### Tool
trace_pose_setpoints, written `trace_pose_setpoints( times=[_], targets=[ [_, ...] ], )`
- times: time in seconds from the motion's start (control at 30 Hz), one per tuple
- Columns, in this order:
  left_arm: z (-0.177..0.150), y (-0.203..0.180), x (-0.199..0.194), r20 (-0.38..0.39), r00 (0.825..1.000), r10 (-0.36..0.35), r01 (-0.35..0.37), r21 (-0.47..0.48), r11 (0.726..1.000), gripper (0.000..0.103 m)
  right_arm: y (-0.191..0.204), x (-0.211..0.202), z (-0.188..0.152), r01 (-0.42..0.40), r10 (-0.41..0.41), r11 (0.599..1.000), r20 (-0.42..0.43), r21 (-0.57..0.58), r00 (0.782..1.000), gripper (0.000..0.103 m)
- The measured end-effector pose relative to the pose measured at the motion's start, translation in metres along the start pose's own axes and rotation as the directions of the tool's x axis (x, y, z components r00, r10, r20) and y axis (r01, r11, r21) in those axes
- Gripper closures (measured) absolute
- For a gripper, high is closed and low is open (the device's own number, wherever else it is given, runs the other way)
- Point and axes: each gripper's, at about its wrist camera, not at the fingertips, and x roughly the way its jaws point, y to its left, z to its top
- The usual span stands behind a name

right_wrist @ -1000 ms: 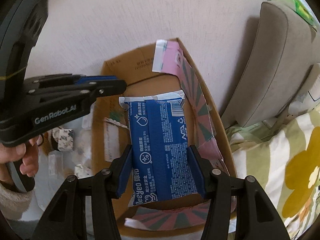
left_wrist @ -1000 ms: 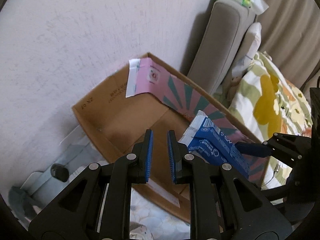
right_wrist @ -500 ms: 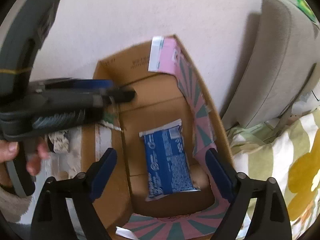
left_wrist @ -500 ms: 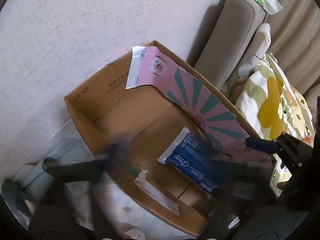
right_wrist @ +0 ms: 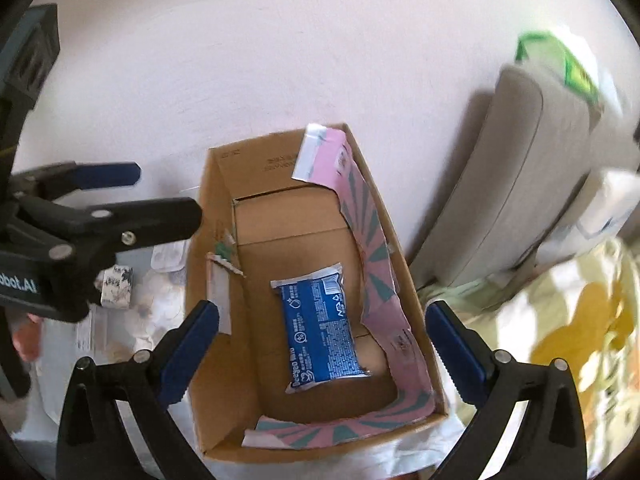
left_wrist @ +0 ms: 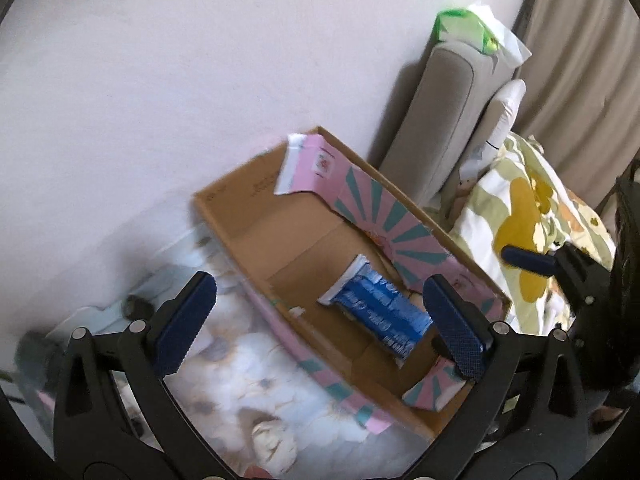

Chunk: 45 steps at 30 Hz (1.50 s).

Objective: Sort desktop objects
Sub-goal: 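Open the right gripper to drop the packet and return to tray, then grasp the pink fuzzy slipper with left gripper while right grasps clear box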

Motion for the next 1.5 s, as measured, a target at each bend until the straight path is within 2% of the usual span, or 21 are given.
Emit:
trace_pose_setpoints(
  times=[0.07,0.13,0.2,0.37,0.43,0.63,0.8,0.97,1.07,1.13,1.27,1.4,1.5],
  targets=[
    [-0.005,0.006,-0.017,0.012,0.998,0.058,-0.058,0.013,0.998,0.0,0.009,-0.014,0.004,-0.014,0.014,1.0,0.044,-0.013,0.999,0.0],
    [-0.01,0.015,-0.038,0.065,0.994,0.093,-0.094,0.007,0.996,0.0,0.016,-0.024,0.01,-0.008,0.009,1.0,0.079,-0.018,0.997,0.0],
    [-0.014,0.027,-0.058,0.105,0.99,0.098,-0.097,-0.015,0.995,0.0,0.025,-0.031,0.016,-0.028,0.03,0.999,0.102,-0.026,0.994,0.0],
    [-0.032,0.073,-0.099,0.129,0.984,0.121,-0.103,-0.136,0.985,0.0,0.053,-0.035,0.023,-0.111,0.116,0.993,0.109,-0.05,0.987,0.0],
    [-0.045,0.092,-0.114,0.137,0.979,0.152,-0.126,-0.183,0.975,0.0,0.065,-0.035,0.024,-0.135,0.142,0.989,0.11,-0.066,0.984,0.0],
    [-0.088,0.146,-0.156,0.143,0.947,0.289,-0.24,-0.286,0.928,0.0,0.107,-0.028,0.031,-0.239,0.249,0.965,0.093,-0.108,0.964,0.0],
    [-0.13,0.2,-0.18,0.094,0.922,0.374,-0.312,-0.389,0.867,0.0,0.156,-0.018,0.03,-0.312,0.324,0.932,0.038,-0.182,0.945,0.0],
    [-0.171,0.239,-0.173,0.034,0.912,0.41,-0.353,-0.445,0.823,0.0,0.204,0.006,0.014,-0.393,0.387,0.895,-0.069,-0.21,0.919,0.0],
    [-0.196,0.257,-0.143,-0.041,0.91,0.412,-0.386,-0.442,0.81,0.0,0.232,0.031,-0.007,-0.412,0.388,0.883,-0.144,-0.224,0.91,0.0],
    [-0.212,0.268,-0.123,-0.073,0.918,0.391,-0.38,-0.447,0.81,0.001,0.25,0.051,-0.025,-0.411,0.372,0.882,-0.196,-0.229,0.907,0.0],
    [-0.237,0.282,-0.088,-0.104,0.934,0.342,-0.35,-0.467,0.812,0.004,0.273,0.085,-0.05,-0.397,0.342,0.89,-0.248,-0.222,0.906,0.0],
    [-0.252,0.299,-0.059,-0.126,0.938,0.323,-0.343,-0.467,0.815,0.015,0.292,0.104,-0.064,-0.381,0.317,0.89,-0.261,-0.252,0.912,0.003],
    [-0.257,0.303,-0.048,-0.128,0.94,0.315,-0.338,-0.463,0.82,0.019,0.302,0.112,-0.069,-0.36,0.29,0.888,-0.258,-0.287,0.921,0.003]
  ],
)
